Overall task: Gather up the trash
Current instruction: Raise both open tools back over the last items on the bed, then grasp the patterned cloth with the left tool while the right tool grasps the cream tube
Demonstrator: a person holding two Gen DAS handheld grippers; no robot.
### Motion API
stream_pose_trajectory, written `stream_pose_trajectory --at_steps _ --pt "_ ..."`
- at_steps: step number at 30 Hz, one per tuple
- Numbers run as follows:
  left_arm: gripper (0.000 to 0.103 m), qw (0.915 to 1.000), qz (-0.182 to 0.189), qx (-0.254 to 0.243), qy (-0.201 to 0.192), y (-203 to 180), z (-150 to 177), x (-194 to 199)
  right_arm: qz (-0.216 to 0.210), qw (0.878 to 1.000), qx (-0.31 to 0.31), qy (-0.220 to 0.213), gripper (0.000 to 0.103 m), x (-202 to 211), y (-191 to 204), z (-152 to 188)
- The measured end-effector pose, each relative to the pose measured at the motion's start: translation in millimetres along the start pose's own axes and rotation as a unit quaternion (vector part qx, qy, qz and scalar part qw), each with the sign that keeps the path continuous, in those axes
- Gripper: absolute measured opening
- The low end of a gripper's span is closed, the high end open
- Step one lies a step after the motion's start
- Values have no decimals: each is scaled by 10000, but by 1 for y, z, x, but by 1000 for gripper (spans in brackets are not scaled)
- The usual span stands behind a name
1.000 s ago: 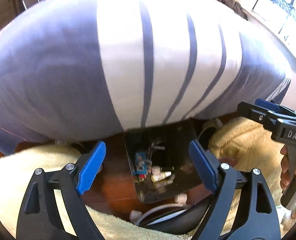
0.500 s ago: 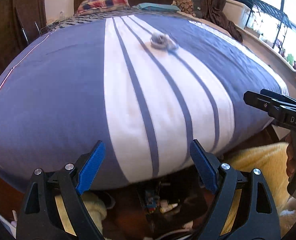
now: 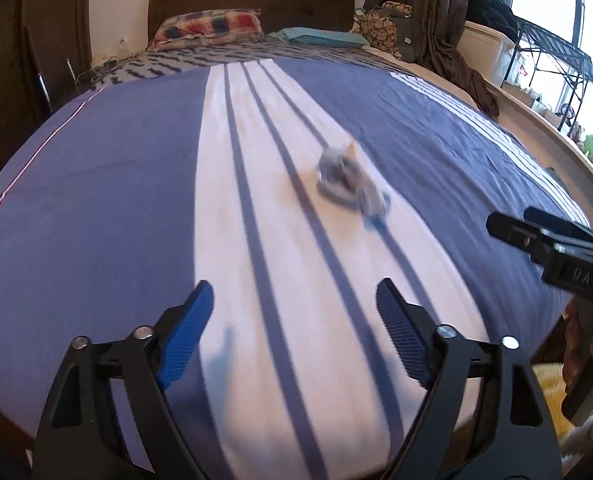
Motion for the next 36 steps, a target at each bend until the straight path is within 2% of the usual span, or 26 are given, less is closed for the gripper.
stream_pose_trajectory --at_steps 4,9,12,16,19,24,27,30,36 --pt "61 10000 10 -54 -5 -3 -33 -17 40 10000 -54 28 95 -14 -6 -15" --pt "56 9999 43 -107 -3 -9 -60 -36 27 9999 -99 61 95 -27 -13 -27" --pt "55 9998 28 -160 71 -12 -73 -52 -45 9999 -137 89 95 -34 -17 -31" --pt "42 9994 54 -251 217 -17 -83 -71 -76 9998 -167 89 95 -40 -22 -36" --pt "38 9989 95 -276 368 -19 -87 -86 -61 9998 -173 90 95 -44 -26 -41" --pt "9 9983 218 -299 452 -21 -87 -97 -44 9998 -131 116 95 -52 -25 -47" --pt "5 9981 242 -396 402 -23 -87 -94 -70 9998 -115 131 95 -55 -21 -49" --pt "4 9987 82 -435 249 -14 -87 -82 -88 9999 -34 109 95 -57 -11 -55" --pt "4 9995 -223 -203 43 27 -91 -61 -230 9996 147 48 95 -64 23 -70"
Point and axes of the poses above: each gripper's, at about its wrist camera, not at the fingertips, and x roughly against the way its jaws point, y to its left, z to its underside, the point moved 10 cm from there along -x, roughly the way its jaws point, and after that the axes turned 14 degrees about y, right-handed, at the moved point
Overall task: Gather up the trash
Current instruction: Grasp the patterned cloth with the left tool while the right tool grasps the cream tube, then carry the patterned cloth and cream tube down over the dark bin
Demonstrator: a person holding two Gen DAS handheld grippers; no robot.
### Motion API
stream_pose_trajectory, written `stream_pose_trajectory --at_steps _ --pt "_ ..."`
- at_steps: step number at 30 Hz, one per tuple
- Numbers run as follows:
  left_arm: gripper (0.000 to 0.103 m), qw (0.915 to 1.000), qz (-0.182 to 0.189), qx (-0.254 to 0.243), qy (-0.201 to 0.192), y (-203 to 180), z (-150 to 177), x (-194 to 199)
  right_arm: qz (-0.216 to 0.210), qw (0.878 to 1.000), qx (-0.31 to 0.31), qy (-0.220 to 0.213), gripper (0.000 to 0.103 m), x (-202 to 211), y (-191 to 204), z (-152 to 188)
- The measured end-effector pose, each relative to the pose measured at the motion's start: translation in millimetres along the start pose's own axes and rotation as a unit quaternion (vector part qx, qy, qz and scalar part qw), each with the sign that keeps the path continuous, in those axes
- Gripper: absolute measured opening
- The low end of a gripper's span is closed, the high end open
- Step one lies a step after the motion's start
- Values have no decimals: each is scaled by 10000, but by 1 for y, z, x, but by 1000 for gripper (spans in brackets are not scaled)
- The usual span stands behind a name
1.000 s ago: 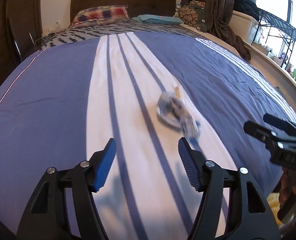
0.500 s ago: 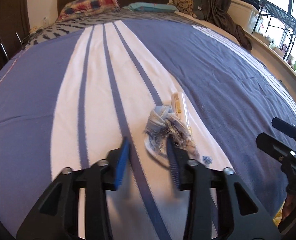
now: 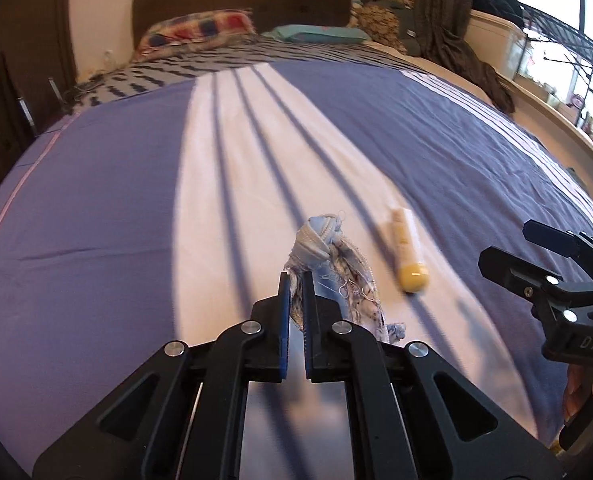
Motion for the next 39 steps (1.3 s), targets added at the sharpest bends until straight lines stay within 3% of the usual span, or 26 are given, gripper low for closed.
stream_pose_trajectory --at_steps 3,8,14,17,24,31,39 --pt "4 9999 -34 111 5 15 -1 2 -88 9999 107 65 86 -12 20 -9" --pt "4 9998 -51 181 39 31 3 -1 -295 9986 129 417 51 -46 44 -15" --pt "4 9997 21 240 53 36 10 -1 -93 9978 224 625 23 -62 52 -14" --pt "4 9997 55 230 57 33 17 4 37 9975 370 601 21 -57 53 -11" --pt "4 9997 125 229 18 22 47 28 -96 9982 496 324 21 -9 55 20" --pt "4 9996 232 187 24 -5 96 57 -308 9968 731 -63 21 51 65 61" --pt "4 9989 434 172 -59 -30 156 95 -425 9946 928 -177 21 93 74 121"
Point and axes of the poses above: each gripper's, at about its wrist camera, not at the fingertips, and x roughly against the way its jaws point, y to its left, z to its underside, the point moved 10 cm from there along -x, roughly the way its jaws point, and after that the axes turned 14 degrees about y, right-handed, at the moved point
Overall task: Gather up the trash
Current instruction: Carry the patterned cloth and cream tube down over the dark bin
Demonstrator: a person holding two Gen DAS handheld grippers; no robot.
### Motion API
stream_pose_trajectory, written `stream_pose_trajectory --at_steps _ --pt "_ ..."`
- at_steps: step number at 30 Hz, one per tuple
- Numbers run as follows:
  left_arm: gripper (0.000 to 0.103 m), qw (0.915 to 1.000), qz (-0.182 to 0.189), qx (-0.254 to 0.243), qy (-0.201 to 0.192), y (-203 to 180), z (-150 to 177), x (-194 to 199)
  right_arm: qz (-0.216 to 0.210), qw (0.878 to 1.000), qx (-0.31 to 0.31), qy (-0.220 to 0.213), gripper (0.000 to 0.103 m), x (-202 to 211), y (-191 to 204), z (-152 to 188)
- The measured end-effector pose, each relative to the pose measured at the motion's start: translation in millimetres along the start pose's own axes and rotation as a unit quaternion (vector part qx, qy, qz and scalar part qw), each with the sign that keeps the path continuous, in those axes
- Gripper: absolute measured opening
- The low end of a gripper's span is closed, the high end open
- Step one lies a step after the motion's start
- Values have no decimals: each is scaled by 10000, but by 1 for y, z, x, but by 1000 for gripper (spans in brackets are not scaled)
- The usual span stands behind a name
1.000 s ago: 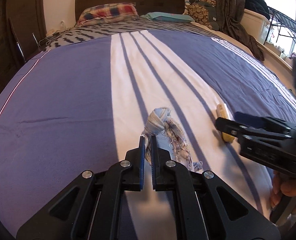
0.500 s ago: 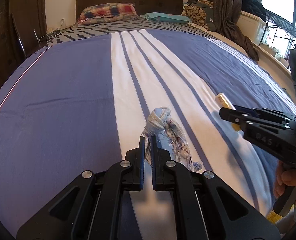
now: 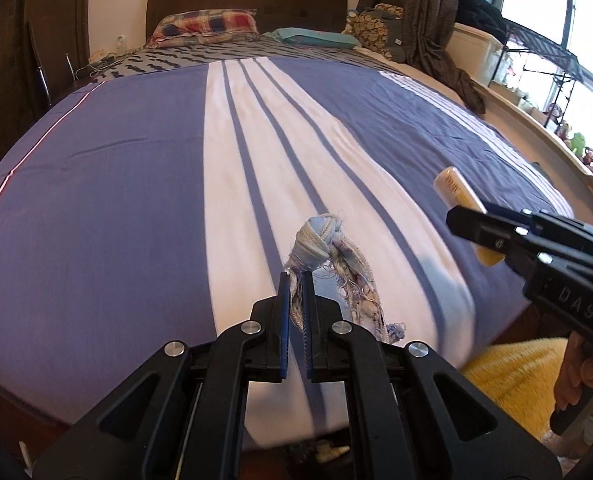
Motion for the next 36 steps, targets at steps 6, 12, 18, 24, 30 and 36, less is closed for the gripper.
stream_pose_trajectory --at_steps 6,12,18,24,30,36 --pt "4 9999 77 -67 -97 -18 46 28 -34 10000 -30 86 21 15 6 50" --pt "4 9997 202 -163 -19 -38 89 33 -101 9990 -136 414 21 7 8 100" --pt "4 9987 267 -179 399 -48 137 7 -127 9966 -154 803 21 -9 13 146" --pt "4 9952 273 -123 931 -46 179 -30 -98 9933 -206 1137 21 -28 12 175" --pt "4 9898 315 -19 1386 -40 205 -65 -76 9874 -229 1561 21 -56 15 207" --pt "4 9820 413 12 1845 -40 230 -98 -171 9787 -349 2015 21 -85 16 232"
Point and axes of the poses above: each gripper's, at about its wrist camera, not at the fingertips, and x roughly against the way its jaws point, y to its left, z to its underside, the point moved 10 cm from there along -x, roughly the way its jaws point, and after that the axes turned 14 degrees about y, right-handed, at the moved point
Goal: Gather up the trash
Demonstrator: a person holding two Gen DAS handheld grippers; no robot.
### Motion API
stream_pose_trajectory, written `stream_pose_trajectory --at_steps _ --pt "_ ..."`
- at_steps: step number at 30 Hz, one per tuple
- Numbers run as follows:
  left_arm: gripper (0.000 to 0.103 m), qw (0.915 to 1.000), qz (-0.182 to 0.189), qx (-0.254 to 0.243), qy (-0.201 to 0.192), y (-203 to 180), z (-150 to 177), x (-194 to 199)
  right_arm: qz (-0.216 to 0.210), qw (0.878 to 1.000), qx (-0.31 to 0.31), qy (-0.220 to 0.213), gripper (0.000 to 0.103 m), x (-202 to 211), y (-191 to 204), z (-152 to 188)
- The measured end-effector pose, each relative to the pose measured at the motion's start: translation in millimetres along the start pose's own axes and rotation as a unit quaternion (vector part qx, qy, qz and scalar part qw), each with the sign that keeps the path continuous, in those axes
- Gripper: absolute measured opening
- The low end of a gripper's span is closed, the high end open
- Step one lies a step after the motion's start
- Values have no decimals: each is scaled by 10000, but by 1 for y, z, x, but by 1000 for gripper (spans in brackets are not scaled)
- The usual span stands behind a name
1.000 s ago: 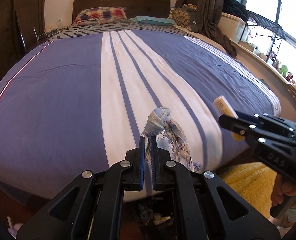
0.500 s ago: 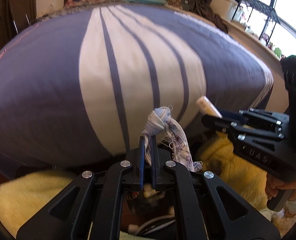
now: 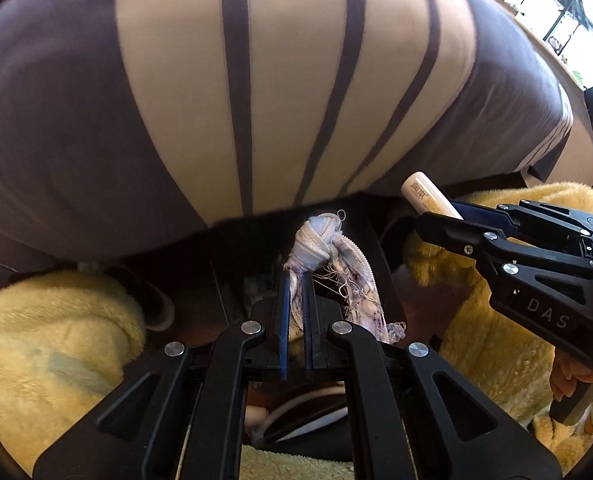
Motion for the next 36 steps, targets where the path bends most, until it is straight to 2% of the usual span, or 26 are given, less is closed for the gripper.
stream_pose_trajectory --at_steps 8,15,16,19,21,23,24,28,32,36 --pt "4 9983 208 79 540 4 6 -41 -258 9979 -269 538 21 -38 -12 5" --pt "7 9969 276 93 732 2 5 -52 -332 9968 -373 625 23 -43 -14 -1" --pt "8 9968 283 109 743 1 4 -54 -346 9967 -387 625 23 -42 -14 -2" --pt "24 9967 233 175 754 8 1 -54 -333 9968 -418 602 24 -40 -15 -4" --pt "28 9970 193 221 710 11 0 -51 -314 9969 -446 567 30 -38 -17 -6" --pt "36 9976 131 273 625 13 -1 -44 -254 9972 -505 482 47 -33 -21 -7" --pt "39 9979 95 293 577 15 -2 -41 -227 9974 -527 434 50 -30 -23 -7" --pt "61 9990 -69 336 296 19 -8 -17 -33 9981 -612 93 73 -6 -32 -12" --pt "83 9991 -286 294 -123 20 -14 17 132 9973 -678 -255 88 24 -41 -16" --pt "93 9971 -454 238 -561 18 -20 54 290 9953 -719 -573 95 55 -48 -19"
Point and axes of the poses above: each gripper's, at about its wrist camera, not at the fingertips, and x roughly against the way its jaws point, y to its left, z to its underside, the point moved 10 cm from there along -x, roughly the way its jaws point, and after that the axes turned 14 degrees about y, right-handed, at the moved point
